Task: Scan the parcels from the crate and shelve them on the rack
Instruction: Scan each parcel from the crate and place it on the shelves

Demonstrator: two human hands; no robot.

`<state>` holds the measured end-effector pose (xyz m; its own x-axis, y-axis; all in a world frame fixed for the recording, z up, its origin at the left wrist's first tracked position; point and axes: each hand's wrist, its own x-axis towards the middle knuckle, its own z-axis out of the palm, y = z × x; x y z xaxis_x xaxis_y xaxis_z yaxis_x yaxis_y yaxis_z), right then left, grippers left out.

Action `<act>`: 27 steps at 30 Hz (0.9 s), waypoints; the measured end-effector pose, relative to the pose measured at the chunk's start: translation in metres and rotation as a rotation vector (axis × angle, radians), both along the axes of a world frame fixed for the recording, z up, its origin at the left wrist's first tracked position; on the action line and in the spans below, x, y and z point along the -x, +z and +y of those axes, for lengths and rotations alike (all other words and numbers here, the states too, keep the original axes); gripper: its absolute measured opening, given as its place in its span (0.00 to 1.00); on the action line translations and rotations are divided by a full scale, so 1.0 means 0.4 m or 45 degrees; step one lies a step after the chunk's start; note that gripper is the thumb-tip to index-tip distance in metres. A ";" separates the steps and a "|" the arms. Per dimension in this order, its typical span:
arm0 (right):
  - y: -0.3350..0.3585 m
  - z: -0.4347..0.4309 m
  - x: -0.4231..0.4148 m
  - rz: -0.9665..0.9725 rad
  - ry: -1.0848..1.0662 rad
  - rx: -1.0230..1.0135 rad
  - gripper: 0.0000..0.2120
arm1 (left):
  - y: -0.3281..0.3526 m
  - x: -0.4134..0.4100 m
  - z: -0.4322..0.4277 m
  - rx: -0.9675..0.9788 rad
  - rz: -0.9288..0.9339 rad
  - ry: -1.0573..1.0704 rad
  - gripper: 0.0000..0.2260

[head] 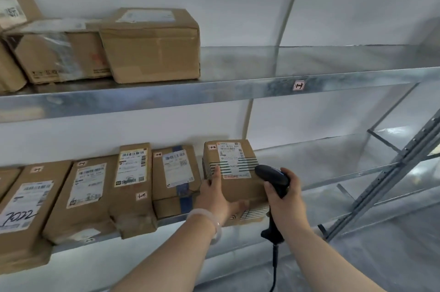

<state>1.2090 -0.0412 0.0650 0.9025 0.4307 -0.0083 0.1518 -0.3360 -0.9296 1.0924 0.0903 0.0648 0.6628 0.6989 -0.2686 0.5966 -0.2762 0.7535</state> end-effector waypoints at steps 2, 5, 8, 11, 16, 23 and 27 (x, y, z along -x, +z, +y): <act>-0.011 0.025 -0.025 0.031 0.096 0.026 0.21 | -0.010 -0.010 0.008 -0.043 0.090 0.042 0.52; -0.028 0.058 -0.040 0.067 0.174 0.055 0.22 | -0.026 -0.029 0.012 -0.173 0.211 0.091 0.52; -0.043 0.077 -0.051 0.059 0.218 0.057 0.22 | -0.037 -0.046 0.011 -0.318 0.317 0.150 0.49; -0.047 0.097 -0.064 0.035 0.274 0.053 0.23 | -0.040 -0.046 0.017 -0.543 0.406 0.192 0.43; -0.039 0.133 -0.073 -0.044 0.393 0.102 0.24 | -0.035 -0.050 0.051 -0.599 0.533 0.238 0.41; 0.002 0.088 -0.007 -0.177 0.382 -0.083 0.23 | -0.010 0.006 0.046 -0.679 0.430 0.217 0.40; 0.017 0.102 0.089 -0.305 0.539 -0.155 0.26 | 0.001 0.156 0.049 -0.779 0.279 0.229 0.37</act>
